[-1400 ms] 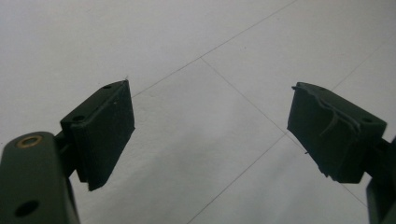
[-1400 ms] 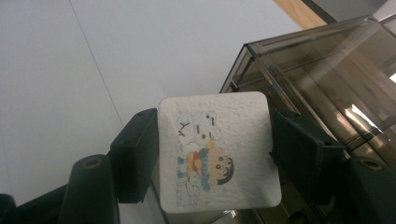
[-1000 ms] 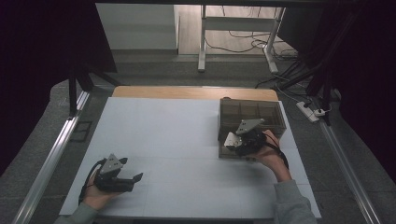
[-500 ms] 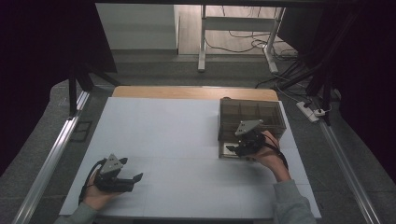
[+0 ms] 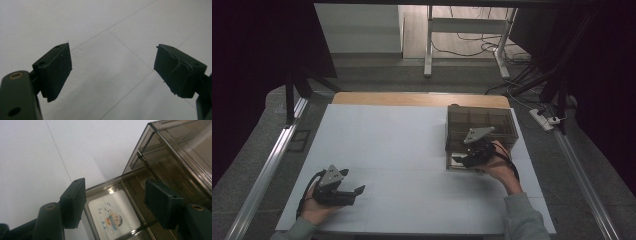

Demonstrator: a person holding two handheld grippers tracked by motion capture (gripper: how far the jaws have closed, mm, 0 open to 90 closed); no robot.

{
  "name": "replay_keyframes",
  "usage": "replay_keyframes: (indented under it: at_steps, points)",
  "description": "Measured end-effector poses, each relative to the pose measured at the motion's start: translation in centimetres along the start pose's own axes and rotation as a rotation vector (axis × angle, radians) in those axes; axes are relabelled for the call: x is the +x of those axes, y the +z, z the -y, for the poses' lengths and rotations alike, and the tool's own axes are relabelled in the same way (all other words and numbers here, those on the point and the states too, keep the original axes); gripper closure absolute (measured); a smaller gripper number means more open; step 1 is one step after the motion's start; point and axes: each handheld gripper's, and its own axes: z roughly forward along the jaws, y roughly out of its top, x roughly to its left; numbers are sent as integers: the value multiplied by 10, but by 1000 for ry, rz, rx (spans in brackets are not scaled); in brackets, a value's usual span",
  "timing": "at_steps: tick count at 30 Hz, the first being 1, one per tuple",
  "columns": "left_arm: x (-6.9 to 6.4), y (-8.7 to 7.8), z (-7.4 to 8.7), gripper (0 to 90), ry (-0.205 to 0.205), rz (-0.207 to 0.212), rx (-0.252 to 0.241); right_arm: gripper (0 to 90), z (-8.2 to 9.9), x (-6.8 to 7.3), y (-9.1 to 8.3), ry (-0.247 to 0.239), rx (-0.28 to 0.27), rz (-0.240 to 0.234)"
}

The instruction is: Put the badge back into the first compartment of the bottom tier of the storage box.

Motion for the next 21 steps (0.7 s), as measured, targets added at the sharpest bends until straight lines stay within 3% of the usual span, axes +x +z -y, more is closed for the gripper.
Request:
replay_keyframes:
  at_steps: [13, 21]
  points:
    - [3, 2, -2, 146, -13, 6, -10, 283, -3, 9, -2, 35, -70, -29]
    - [4, 3, -3, 145, -10, 8, -8, 266, 4, 18, -12, 70, -107, 39]
